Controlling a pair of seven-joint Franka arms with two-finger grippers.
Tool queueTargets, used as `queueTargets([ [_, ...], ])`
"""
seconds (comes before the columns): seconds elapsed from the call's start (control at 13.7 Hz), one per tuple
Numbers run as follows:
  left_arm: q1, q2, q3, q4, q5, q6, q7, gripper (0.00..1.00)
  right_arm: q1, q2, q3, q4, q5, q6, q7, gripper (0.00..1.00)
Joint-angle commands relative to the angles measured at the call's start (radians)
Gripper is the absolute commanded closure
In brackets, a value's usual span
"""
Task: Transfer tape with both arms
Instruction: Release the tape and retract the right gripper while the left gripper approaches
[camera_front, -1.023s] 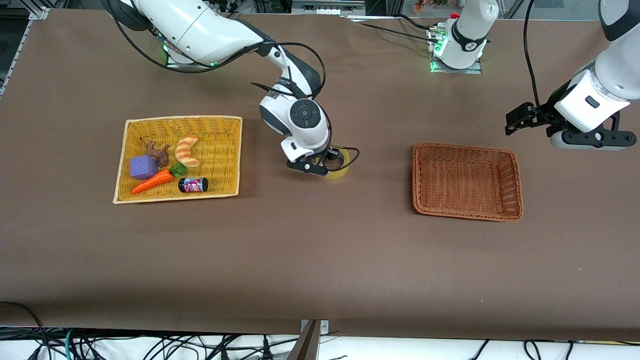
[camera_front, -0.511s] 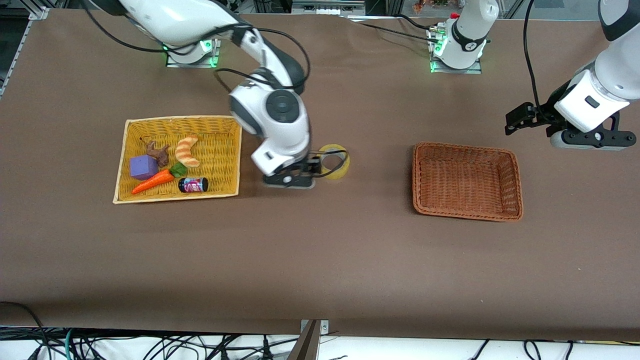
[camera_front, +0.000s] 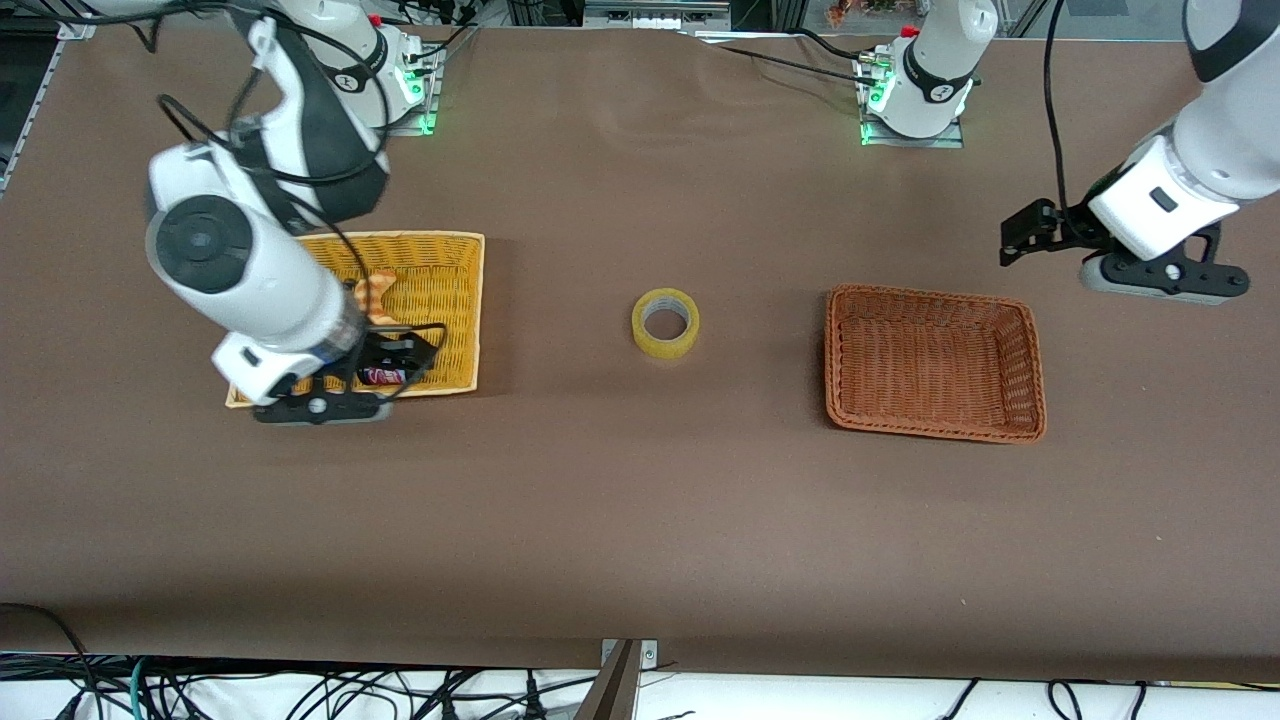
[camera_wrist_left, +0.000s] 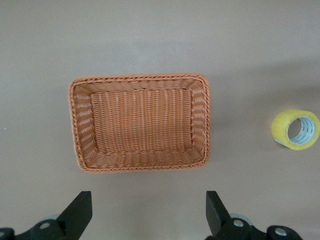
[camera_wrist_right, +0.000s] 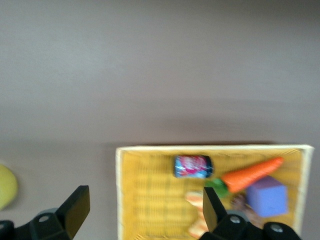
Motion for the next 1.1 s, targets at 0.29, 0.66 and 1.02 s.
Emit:
queueTargets([
  [0.29,-0.019,0.136,-0.171,0.026,-0.014,-0.017,-0.129,0.0,-0.133,-0.132,-0.15,0.086,0.136,-0.188,-0.242,0.0],
  [0.66,-0.022,0.334,-0.307,0.011,-0.012,0.12,-0.373,0.0,-0.133,-0.368,-0.217,-0.183,0.147,-0.064,-0.238,0.0],
  [1.02,-0.154,0.501,-0.314,0.011,-0.012,0.297,-0.423,0.0,-0.112,-0.502,-0.316,-0.287,0.153,-0.052,-0.346,0.0],
])
